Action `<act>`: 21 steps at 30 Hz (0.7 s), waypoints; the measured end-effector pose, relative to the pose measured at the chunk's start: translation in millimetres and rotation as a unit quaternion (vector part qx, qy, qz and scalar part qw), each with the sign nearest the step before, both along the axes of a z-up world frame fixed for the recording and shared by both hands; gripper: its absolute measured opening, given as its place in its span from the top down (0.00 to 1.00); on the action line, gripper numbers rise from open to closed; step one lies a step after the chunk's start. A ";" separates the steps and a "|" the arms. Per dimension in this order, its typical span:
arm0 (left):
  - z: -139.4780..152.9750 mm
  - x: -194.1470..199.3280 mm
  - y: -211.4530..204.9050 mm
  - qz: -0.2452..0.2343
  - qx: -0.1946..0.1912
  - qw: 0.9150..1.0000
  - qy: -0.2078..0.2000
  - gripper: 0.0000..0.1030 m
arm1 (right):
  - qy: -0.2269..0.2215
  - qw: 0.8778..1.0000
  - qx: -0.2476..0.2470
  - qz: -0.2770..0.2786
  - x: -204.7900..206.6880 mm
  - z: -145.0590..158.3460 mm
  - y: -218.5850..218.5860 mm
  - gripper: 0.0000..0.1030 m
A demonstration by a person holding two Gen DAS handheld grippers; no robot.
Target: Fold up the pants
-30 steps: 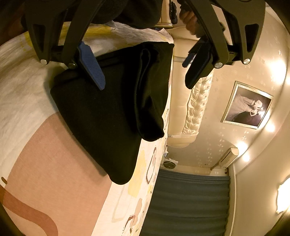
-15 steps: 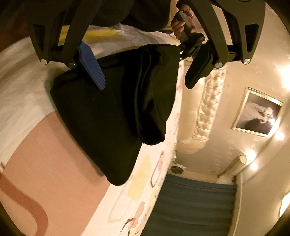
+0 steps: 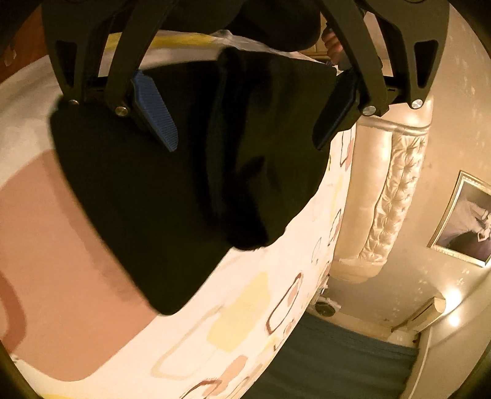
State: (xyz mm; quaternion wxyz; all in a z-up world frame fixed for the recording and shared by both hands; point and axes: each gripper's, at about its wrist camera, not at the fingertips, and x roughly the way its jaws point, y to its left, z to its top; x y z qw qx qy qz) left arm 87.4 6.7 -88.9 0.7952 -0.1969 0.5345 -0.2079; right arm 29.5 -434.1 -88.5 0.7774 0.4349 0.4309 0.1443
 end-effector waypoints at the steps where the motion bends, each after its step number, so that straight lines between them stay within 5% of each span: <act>1: 0.2 0.0 0.7 -0.001 0.001 1.000 0.000 0.17 | 0.000 1.000 -0.007 0.006 2.2 2.3 5.2 0.14; 3: 0.5 -1.3 -0.1 -0.001 0.004 1.000 -0.002 0.17 | 0.003 0.999 -0.004 0.036 8.5 5.4 18.9 0.36; 6: 0.8 -1.1 -1.9 -0.003 0.011 1.000 -0.004 0.17 | 0.026 0.996 -0.038 0.076 19.3 4.2 43.5 0.48; 10: -0.1 0.0 -3.7 -0.005 0.015 1.000 -0.006 0.16 | 0.026 0.993 -0.082 0.079 25.2 11.0 54.2 0.85; 21: -0.8 -0.6 -4.6 -0.005 0.013 1.000 -0.006 0.16 | -0.090 0.986 -0.110 0.085 19.3 123.8 41.2 0.88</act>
